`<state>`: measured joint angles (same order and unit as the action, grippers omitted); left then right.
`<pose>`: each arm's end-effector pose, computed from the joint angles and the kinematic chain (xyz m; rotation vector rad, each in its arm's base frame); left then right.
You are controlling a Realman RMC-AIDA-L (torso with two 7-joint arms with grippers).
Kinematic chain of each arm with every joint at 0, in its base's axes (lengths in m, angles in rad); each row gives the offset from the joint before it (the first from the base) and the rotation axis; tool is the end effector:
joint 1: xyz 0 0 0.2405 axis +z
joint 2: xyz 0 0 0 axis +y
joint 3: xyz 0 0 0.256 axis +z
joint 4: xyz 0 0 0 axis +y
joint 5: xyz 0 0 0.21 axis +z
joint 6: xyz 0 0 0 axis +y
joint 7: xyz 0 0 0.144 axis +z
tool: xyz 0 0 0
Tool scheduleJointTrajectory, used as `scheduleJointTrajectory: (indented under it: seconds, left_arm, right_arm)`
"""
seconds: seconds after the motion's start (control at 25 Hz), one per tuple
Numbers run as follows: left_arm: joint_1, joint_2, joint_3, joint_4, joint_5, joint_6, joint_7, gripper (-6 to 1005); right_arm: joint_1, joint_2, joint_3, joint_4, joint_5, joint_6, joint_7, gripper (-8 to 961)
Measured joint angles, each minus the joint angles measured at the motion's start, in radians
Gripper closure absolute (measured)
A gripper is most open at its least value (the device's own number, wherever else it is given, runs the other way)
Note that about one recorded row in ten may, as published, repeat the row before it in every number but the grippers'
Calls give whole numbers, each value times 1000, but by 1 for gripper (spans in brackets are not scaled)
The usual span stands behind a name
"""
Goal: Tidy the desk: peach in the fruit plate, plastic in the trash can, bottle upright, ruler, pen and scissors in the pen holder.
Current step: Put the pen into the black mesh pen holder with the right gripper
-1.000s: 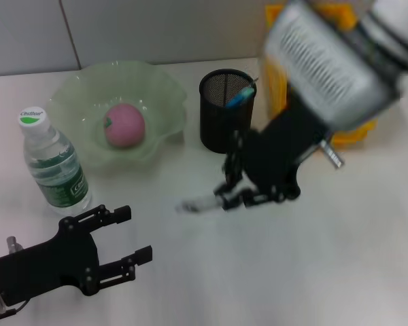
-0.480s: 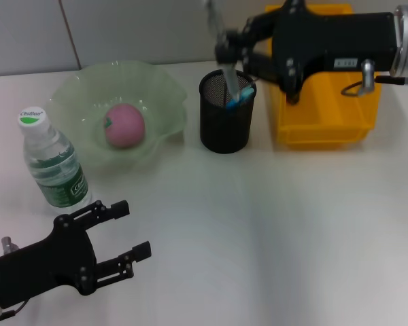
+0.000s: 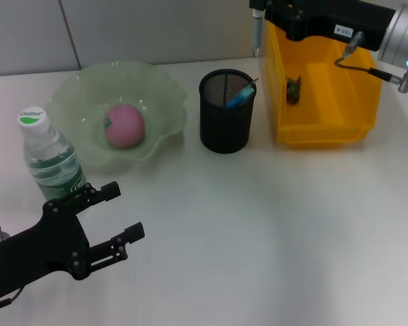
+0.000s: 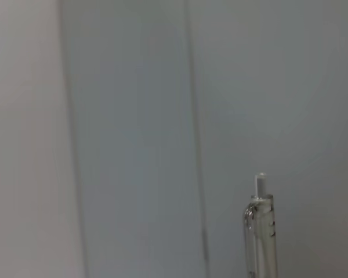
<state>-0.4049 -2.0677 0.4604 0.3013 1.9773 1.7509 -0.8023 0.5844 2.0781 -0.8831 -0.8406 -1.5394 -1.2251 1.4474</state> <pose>-0.2914 0.2523 -0.0232 -2.5618 -0.3600 -1.0627 0.1873 0.4082 0.0509 -2.3327 0.4319 0.9377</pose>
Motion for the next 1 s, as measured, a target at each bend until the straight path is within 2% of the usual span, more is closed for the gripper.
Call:
scheduleJointTrajectory:
  seconds: [0.28, 0.6, 1.0]
  left_arm:
    - [3, 3, 0, 8, -35, 2, 1, 215]
    - [9, 3, 0, 9, -58, 1, 2, 215]
    - [17, 5, 0, 9, -65, 6, 2, 215]
  right_arm:
    - [49, -8, -3, 27, -99, 105, 99, 818]
    - [97, -11, -7, 109, -118, 166, 106, 816]
    - [139, -1, -76, 194, -112, 281, 77, 813]
